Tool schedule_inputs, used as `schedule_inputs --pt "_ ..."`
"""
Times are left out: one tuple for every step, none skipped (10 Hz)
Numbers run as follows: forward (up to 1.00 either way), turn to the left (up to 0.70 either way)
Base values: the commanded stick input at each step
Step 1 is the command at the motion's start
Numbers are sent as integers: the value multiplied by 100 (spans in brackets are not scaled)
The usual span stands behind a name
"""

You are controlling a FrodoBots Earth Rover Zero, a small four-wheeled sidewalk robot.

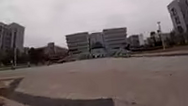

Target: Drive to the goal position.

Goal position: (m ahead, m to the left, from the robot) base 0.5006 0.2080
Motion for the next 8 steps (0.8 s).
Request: schedule_inputs --pt "100 40" --pt "100 28" --pt "100 10" --pt "100 0" --pt "100 0" --pt "100 0" --pt "100 0" --pt "100 0"
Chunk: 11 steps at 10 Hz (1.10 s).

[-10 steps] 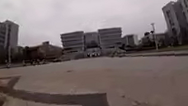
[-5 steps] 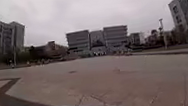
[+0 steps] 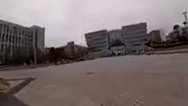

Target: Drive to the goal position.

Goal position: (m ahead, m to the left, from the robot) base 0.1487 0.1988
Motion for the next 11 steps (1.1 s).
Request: schedule_inputs --pt "100 0" --pt "100 0" --pt "100 0" --pt "100 0" --pt "69 2" --pt "30 1" --pt "0 0" --pt "0 0" --pt "0 0" --pt "0 0" --pt "0 0"
